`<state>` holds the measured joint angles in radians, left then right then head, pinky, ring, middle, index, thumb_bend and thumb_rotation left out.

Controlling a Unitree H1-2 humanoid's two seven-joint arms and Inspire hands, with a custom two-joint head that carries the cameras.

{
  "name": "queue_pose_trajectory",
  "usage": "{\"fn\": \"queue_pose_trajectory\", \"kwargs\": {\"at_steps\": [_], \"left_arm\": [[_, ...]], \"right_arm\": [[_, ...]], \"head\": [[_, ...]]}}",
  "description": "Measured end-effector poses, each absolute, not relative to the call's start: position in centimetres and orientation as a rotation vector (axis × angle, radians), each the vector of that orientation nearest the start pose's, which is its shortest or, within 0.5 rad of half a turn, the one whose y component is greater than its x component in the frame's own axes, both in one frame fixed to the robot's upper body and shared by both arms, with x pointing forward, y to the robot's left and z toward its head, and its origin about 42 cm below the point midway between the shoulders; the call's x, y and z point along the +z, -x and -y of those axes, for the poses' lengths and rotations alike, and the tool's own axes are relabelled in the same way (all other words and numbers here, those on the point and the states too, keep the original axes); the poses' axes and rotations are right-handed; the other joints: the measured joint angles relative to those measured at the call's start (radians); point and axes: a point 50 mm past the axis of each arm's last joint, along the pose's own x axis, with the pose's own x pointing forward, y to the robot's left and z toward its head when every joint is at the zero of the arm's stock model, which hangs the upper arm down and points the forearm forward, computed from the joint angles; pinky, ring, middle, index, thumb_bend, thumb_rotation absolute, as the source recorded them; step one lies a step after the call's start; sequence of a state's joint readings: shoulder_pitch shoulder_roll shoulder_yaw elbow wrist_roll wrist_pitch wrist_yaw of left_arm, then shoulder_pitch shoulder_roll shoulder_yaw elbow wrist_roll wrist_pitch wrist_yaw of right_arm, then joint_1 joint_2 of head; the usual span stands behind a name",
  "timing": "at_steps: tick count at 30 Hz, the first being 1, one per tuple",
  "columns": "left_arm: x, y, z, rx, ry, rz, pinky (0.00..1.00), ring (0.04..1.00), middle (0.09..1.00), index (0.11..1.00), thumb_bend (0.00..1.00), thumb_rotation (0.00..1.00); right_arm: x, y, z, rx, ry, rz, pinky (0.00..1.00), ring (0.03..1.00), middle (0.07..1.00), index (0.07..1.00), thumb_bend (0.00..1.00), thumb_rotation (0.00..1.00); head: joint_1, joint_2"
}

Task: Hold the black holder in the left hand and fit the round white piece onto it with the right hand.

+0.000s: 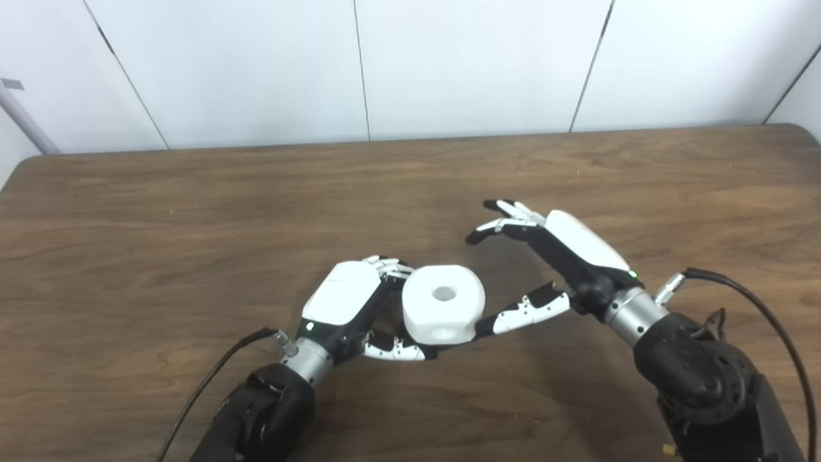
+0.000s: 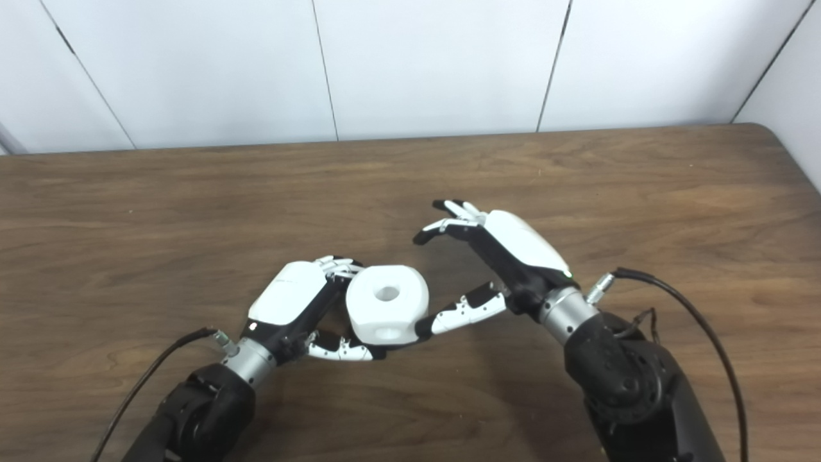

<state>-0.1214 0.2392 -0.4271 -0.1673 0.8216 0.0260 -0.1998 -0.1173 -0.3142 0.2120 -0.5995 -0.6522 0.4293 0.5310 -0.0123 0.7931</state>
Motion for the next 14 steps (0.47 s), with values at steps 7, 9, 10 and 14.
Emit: {"fn": "queue_pose_trajectory", "kwargs": {"at_steps": [7,9,10,14], "left_arm": [[14.45,-28.97,-15.47,-0.513,-1.072,0.288,0.90,0.840,0.766,0.483,0.52,0.05],[14.45,-28.97,-15.50,-0.514,-1.073,0.289,0.90,0.839,0.764,0.483,0.52,0.05],[14.45,-28.97,-15.50,-0.514,-1.073,0.289,0.89,0.837,0.761,0.483,0.52,0.05],[14.47,-28.99,-15.56,-0.512,-1.069,0.288,0.90,0.837,0.755,0.483,0.52,0.06]], "right_arm": [[23.93,-27.02,22.54,0.375,0.921,0.103,1.00,1.000,0.946,0.728,1.00,0.38],[23.90,-27.00,22.53,0.377,0.918,0.102,1.00,1.000,0.943,0.727,1.00,0.38],[23.89,-26.99,22.51,0.379,0.917,0.102,1.00,1.000,0.940,0.727,1.00,0.38],[23.81,-26.93,22.48,0.383,0.914,0.100,1.00,0.998,0.937,0.727,1.00,0.39]], "head": [[-0.002,-0.002],[-0.003,-0.002],[-0.002,-0.002],[-0.002,-0.002]]}}
